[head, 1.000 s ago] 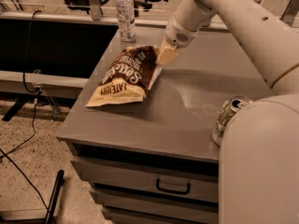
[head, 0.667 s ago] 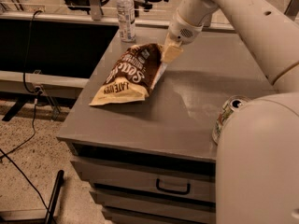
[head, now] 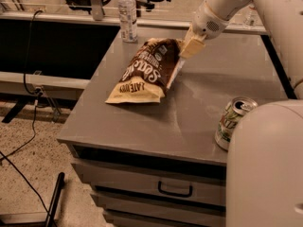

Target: Move brown chip bag near 7up can

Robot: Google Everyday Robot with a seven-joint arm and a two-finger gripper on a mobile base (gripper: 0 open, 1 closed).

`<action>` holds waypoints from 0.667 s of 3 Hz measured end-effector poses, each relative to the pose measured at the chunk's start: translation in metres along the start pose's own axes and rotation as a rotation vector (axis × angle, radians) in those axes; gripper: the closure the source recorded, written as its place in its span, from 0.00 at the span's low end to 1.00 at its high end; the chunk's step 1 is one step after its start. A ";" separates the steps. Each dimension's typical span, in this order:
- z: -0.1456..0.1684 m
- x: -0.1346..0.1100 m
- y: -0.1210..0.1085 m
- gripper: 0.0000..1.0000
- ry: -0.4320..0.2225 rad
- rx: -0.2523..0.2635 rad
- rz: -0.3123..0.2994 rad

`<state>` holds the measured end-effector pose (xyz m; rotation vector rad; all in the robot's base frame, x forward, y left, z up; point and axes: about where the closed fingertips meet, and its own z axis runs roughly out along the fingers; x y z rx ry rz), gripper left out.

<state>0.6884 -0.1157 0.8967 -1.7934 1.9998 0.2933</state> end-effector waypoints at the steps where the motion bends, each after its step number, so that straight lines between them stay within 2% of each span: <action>1: -0.022 0.018 0.002 1.00 -0.043 0.014 0.030; 2: -0.042 0.039 0.013 1.00 -0.080 0.016 0.017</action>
Offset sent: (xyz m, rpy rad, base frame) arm -0.0552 -0.0828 0.0251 0.0896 -0.0036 0.0301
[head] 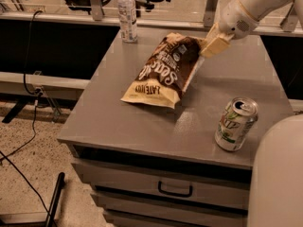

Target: Move brown chip bag near 7up can

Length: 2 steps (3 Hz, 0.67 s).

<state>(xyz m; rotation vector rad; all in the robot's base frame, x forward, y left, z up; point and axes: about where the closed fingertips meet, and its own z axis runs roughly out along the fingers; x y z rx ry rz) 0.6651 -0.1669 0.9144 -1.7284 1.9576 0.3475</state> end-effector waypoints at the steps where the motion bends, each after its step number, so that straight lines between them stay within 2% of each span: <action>1: -0.012 0.016 0.012 1.00 -0.025 -0.014 -0.042; 2: -0.023 0.032 0.027 1.00 -0.046 -0.027 -0.075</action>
Offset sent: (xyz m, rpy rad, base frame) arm -0.0800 -0.0640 -0.0040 0.0327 0.0134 0.1526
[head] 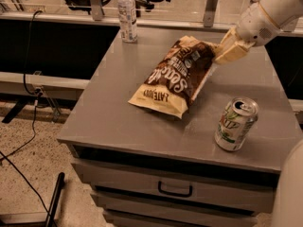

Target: Move brown chip bag near 7up can

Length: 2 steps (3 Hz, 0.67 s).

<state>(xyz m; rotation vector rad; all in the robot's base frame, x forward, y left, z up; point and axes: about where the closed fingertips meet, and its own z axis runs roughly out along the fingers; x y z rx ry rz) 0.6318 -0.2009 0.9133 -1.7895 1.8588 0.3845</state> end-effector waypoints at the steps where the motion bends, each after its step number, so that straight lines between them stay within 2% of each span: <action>1: -0.011 0.014 0.017 1.00 -0.012 -0.015 -0.026; 2: -0.020 0.027 0.033 1.00 -0.019 -0.027 -0.033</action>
Offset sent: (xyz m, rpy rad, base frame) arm -0.0840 -0.0589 -0.0060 -0.0013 0.0763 0.0954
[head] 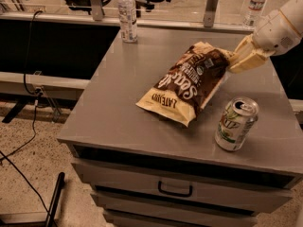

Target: Move brown chip bag near 7up can

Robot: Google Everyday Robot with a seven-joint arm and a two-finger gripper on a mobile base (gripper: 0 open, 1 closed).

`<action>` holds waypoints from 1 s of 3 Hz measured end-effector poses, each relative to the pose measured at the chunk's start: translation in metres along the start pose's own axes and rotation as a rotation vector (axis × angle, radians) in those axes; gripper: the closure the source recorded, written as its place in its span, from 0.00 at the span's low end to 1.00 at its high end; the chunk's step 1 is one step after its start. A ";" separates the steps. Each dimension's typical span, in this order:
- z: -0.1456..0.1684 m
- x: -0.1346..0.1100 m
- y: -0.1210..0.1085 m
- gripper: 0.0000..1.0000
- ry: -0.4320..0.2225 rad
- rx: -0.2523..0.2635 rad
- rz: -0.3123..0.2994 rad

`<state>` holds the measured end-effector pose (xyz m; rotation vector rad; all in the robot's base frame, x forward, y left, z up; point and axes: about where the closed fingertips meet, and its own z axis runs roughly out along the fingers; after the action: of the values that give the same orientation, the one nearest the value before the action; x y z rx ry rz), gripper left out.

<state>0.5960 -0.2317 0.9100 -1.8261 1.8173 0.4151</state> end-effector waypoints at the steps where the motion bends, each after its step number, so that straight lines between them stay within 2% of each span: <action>1: -0.011 0.013 0.016 1.00 0.002 -0.006 -0.001; 2: -0.018 0.021 0.026 1.00 0.003 -0.001 0.002; 3: -0.022 0.023 0.036 0.85 0.000 0.000 -0.014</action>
Offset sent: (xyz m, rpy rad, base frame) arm -0.0679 -0.0464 0.0005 -0.0216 0.0718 0.0372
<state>0.5585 -0.2615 0.9096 -1.8379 1.8032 0.4107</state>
